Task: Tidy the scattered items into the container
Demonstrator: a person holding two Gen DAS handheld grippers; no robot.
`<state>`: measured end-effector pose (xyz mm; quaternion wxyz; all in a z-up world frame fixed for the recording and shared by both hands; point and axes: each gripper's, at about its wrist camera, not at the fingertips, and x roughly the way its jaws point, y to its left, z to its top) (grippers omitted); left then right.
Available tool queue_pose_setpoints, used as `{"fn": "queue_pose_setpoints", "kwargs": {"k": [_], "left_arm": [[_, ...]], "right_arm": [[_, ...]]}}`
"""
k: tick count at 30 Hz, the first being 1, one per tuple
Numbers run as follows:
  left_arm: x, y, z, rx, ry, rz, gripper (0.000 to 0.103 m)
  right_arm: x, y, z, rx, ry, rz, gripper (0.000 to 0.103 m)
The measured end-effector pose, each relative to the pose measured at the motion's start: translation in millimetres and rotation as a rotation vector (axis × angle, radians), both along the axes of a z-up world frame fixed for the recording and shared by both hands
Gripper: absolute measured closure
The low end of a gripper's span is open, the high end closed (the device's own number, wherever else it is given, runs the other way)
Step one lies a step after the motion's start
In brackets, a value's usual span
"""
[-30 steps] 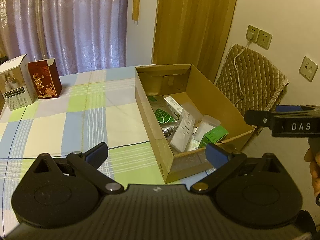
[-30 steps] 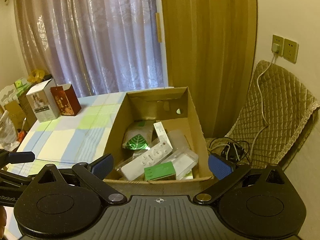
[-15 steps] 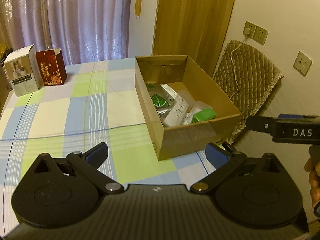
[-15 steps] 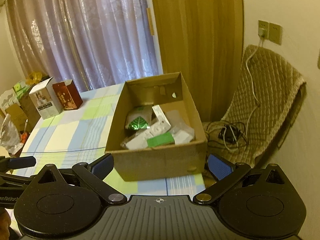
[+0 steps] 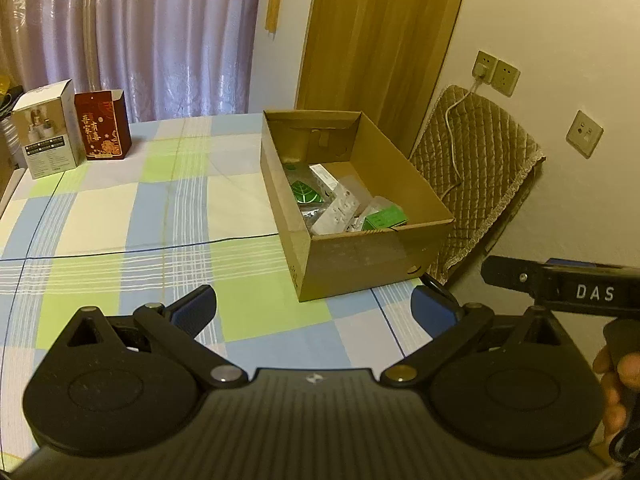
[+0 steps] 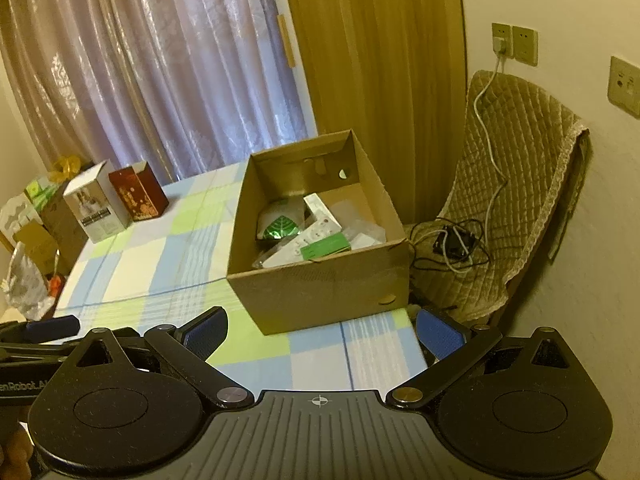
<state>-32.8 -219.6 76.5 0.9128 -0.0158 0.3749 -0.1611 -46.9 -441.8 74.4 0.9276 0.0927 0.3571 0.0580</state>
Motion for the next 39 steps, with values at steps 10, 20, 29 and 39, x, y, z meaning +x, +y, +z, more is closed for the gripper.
{"fn": "queue_pose_setpoints", "kwargs": {"k": [10,20,29,39], "left_arm": [[-13,7,-6,0.025,0.002,0.014,0.001],[-20,6,-6,0.011,0.018,0.005,0.001],[-20,9,-14,0.023,0.039,0.038,0.001],[-23,12,-20,0.049,0.04,0.046,0.001]], "right_arm": [[-14,7,0,-0.022,0.009,-0.004,0.0],[-22,11,7,-0.029,-0.002,0.005,0.0],[-26,10,2,-0.049,0.009,0.002,0.0],[-32,16,1,-0.071,0.014,0.009,0.0]]}}
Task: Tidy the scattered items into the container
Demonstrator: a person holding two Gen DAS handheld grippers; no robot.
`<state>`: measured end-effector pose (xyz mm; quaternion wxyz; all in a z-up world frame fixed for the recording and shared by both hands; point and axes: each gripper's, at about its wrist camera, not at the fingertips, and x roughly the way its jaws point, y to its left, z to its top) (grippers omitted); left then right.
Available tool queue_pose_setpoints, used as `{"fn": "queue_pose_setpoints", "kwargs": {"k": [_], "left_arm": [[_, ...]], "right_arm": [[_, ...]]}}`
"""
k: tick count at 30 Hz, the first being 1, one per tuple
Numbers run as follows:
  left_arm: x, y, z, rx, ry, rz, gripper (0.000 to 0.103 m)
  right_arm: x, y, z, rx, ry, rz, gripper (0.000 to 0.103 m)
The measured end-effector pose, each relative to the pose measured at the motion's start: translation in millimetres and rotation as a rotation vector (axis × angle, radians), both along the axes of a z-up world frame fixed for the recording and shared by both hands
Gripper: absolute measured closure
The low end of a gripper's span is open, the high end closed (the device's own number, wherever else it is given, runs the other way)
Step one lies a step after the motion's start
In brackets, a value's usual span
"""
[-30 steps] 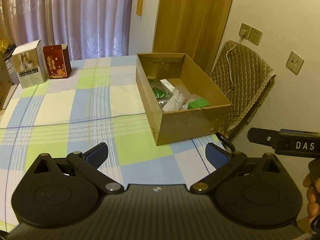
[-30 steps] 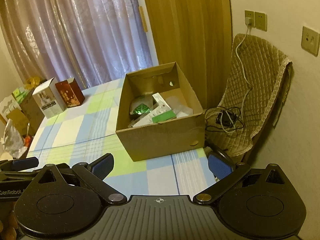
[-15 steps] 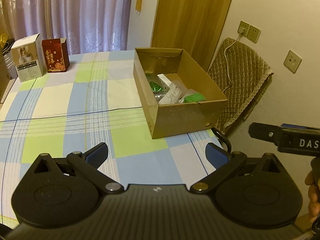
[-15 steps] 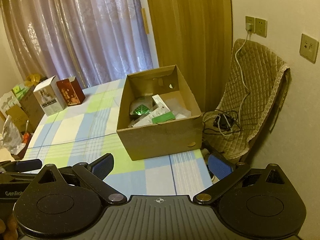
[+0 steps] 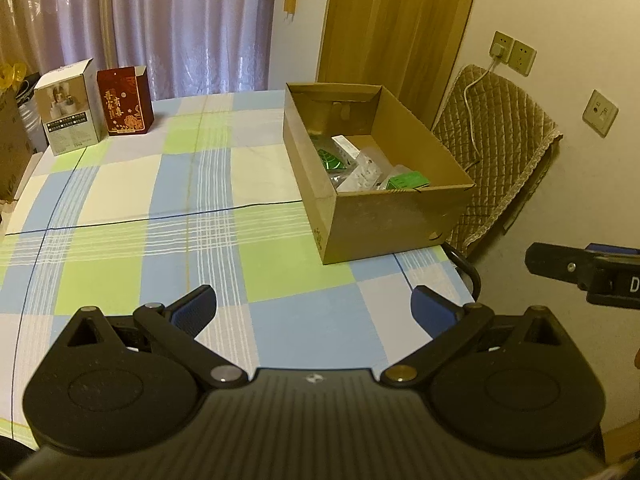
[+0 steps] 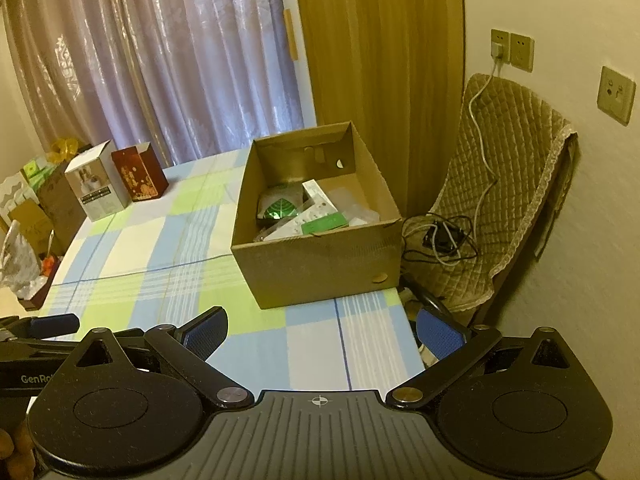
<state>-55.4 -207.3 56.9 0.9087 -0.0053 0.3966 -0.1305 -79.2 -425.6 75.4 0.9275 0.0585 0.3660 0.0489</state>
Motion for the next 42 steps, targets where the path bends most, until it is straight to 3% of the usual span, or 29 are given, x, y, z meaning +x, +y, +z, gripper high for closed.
{"fn": "queue_pose_setpoints", "kwargs": {"k": [42], "left_arm": [[0.8,2.1,-3.1,-0.016,0.002,-0.003,0.001]], "right_arm": [[0.8,6.0,-2.9,-0.02,0.007,0.013,0.0]]}}
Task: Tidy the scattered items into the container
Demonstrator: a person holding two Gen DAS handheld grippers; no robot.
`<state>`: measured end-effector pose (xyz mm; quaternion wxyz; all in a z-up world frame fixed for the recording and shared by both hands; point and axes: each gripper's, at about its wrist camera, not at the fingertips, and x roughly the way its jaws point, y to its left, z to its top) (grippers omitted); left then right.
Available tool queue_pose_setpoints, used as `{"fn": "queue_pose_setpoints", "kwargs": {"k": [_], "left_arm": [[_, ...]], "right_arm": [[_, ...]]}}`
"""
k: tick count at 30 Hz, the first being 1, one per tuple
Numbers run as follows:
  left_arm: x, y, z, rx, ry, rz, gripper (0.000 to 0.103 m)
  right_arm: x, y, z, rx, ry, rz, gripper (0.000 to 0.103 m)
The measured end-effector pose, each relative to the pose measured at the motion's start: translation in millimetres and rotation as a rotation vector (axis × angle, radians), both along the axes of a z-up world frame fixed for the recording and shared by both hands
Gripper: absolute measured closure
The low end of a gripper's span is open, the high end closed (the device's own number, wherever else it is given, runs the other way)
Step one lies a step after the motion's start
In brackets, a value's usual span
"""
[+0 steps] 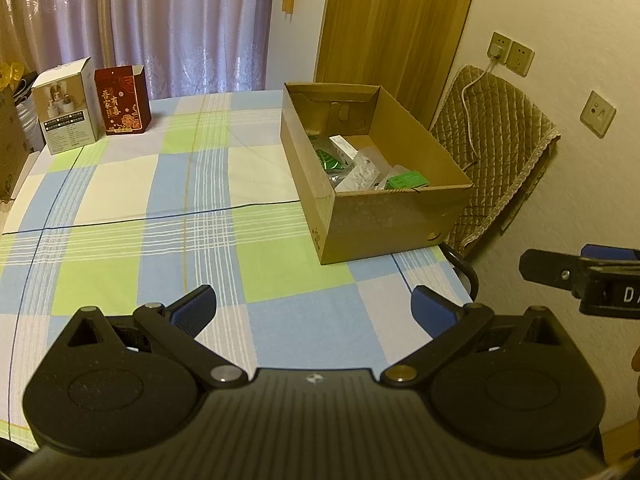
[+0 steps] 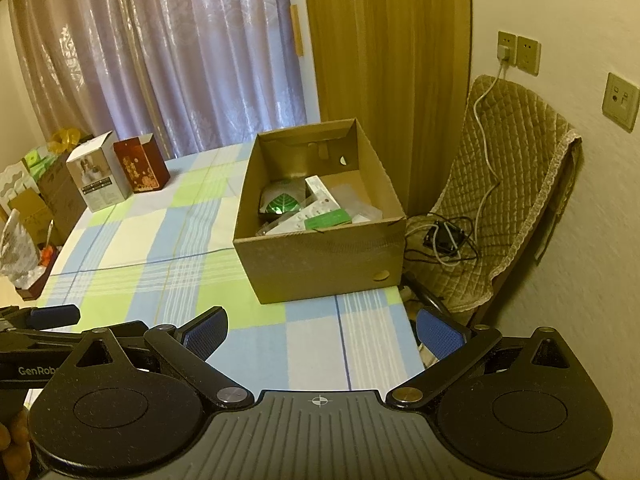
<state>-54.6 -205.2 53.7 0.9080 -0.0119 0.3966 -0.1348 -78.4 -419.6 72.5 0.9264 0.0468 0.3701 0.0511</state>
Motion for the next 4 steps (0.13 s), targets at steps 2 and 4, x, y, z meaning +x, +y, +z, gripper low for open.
{"fn": "queue_pose_setpoints", "kwargs": {"k": [2,4], "left_arm": [[-0.5,0.3,0.2,-0.003,-0.005,0.0,0.001],[-0.8,0.4,0.4,-0.005,-0.009,-0.001,0.001]], "right_arm": [[0.1,0.0,-1.3,-0.003,0.004,0.0,0.0],[0.2,-0.5,-2.9,-0.004,0.008,0.0,0.0]]}}
